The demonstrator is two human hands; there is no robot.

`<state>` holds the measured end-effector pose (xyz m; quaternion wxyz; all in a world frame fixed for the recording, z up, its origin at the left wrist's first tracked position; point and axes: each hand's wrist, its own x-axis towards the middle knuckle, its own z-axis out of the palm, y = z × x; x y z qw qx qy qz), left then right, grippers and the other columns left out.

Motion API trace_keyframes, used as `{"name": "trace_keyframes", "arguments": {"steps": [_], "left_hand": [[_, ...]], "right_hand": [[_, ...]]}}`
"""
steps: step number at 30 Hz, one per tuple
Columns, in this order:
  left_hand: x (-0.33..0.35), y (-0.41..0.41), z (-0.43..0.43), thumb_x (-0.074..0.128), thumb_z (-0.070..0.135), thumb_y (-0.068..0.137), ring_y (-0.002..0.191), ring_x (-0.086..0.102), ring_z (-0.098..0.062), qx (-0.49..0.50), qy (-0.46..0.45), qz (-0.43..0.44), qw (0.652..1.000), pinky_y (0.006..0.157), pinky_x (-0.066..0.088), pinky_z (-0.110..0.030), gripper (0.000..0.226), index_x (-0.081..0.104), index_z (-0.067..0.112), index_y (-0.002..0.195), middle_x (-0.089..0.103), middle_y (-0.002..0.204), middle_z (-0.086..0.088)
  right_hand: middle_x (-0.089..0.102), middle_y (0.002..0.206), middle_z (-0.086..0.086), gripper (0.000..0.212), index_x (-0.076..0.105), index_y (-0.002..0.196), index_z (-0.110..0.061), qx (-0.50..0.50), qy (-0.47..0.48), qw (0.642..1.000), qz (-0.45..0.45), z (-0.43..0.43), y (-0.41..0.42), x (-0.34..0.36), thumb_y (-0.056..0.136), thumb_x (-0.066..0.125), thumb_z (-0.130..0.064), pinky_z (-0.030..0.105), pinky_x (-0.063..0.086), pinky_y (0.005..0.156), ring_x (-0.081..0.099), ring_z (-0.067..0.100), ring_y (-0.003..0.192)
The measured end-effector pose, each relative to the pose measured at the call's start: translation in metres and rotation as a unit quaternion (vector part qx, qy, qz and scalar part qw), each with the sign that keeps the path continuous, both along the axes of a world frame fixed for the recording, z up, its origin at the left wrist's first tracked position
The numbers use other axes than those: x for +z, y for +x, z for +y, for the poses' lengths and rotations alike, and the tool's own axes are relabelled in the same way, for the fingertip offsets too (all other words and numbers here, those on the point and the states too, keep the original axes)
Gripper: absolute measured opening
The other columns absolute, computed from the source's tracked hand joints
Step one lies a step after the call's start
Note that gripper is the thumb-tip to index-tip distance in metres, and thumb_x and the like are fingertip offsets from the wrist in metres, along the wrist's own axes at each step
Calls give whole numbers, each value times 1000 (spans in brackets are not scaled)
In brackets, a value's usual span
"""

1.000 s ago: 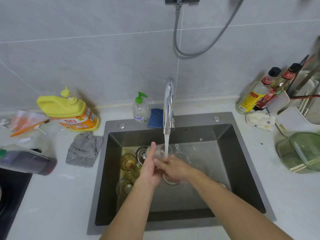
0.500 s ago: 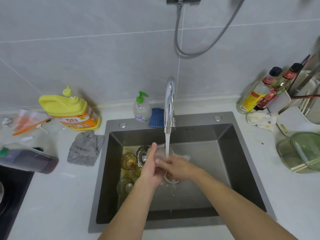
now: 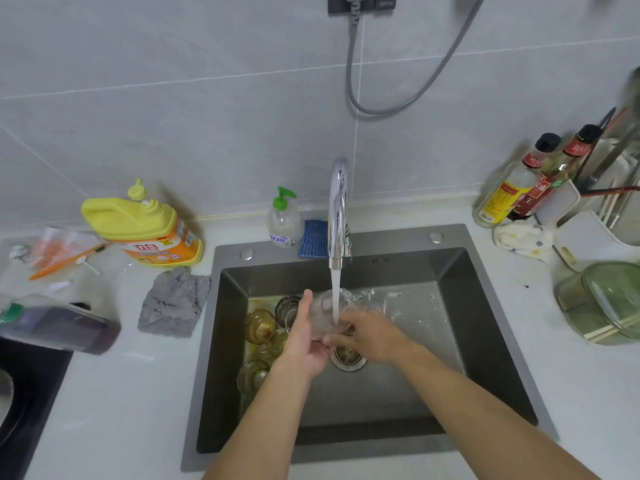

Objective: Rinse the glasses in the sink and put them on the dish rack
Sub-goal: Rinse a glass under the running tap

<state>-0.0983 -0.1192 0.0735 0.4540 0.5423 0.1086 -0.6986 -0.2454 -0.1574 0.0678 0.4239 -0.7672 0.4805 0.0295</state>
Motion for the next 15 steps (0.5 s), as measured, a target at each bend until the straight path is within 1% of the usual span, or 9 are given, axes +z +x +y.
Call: {"name": "trace_keyframes", "arguments": {"steps": [1, 3, 4, 6, 8, 9, 11, 13, 15], "left_hand": [[1, 0, -2, 69, 56, 92, 101, 75, -35, 1, 4, 8, 1000, 78, 60, -32, 60, 69, 3, 121, 77, 113, -23], [0, 1, -6, 67, 57, 93, 98, 76, -35, -17, 15, 38, 999, 72, 62, -32, 63, 66, 4, 128, 76, 114, -21], [1, 2, -7, 65, 56, 95, 90, 78, -33, -40, 17, 35, 998, 65, 63, -32, 61, 66, 4, 128, 77, 109, -20], [4, 3, -9, 63, 51, 97, 73, 77, -29, -87, 10, 28, 996, 54, 63, -31, 54, 69, 3, 122, 77, 97, -16], [6, 4, -10, 67, 53, 90, 69, 75, -26, -129, 2, 33, 991, 61, 63, -29, 56, 71, 2, 114, 75, 95, -15], [4, 3, -9, 68, 56, 85, 70, 74, -26, -147, 7, 34, 989, 65, 63, -29, 60, 73, 2, 109, 75, 94, -14], [2, 2, -8, 56, 72, 87, 67, 72, -22, -194, 29, 13, 980, 62, 63, -29, 71, 74, 5, 101, 73, 87, -11], [-3, 1, -7, 33, 83, 92, 57, 64, -16, -286, 58, -52, 955, 50, 55, -23, 86, 72, 6, 95, 69, 76, -9], [-6, -2, -7, 23, 76, 99, 45, 51, -11, -357, 62, -160, 918, 42, 41, -19, 84, 69, 7, 89, 63, 62, -3]], "right_hand": [[53, 132, -12, 50, 64, 124, -40, -25, -28, 999, -34, 1, 1, 3, 82, 72, -64, 43, 48, 108, 59, 12, 113], [41, 142, -17, 64, 57, 132, -41, -88, -40, 988, -119, 3, 0, 4, 75, 83, -55, 36, 46, 110, 52, 7, 123], [42, 145, -19, 71, 51, 135, -44, -110, -24, 980, -162, 6, -1, 4, 73, 87, -48, 35, 46, 110, 51, 5, 128], [53, 138, -19, 87, 39, 136, -46, -161, 30, 959, -231, 13, 0, 1, 70, 93, -32, 35, 50, 107, 57, 4, 124], [63, 128, -16, 96, 31, 136, -41, -211, 73, 937, -268, 16, 1, -3, 66, 95, -23, 32, 53, 103, 65, 5, 116], [65, 126, -14, 96, 31, 136, -39, -223, 97, 930, -276, 14, 0, -3, 67, 95, -22, 30, 53, 101, 67, 4, 113], [65, 126, -12, 84, 41, 135, -40, -212, 138, 928, -275, 9, -4, 2, 70, 94, -32, 27, 54, 97, 67, 4, 113], [62, 130, -14, 72, 48, 133, -42, -214, 152, 927, -268, 7, -4, 5, 74, 88, -49, 26, 52, 95, 63, 6, 118], [58, 131, -14, 73, 47, 138, -37, -242, 142, 928, -246, 6, 2, 5, 77, 80, -61, 29, 49, 93, 56, 7, 121]]}}
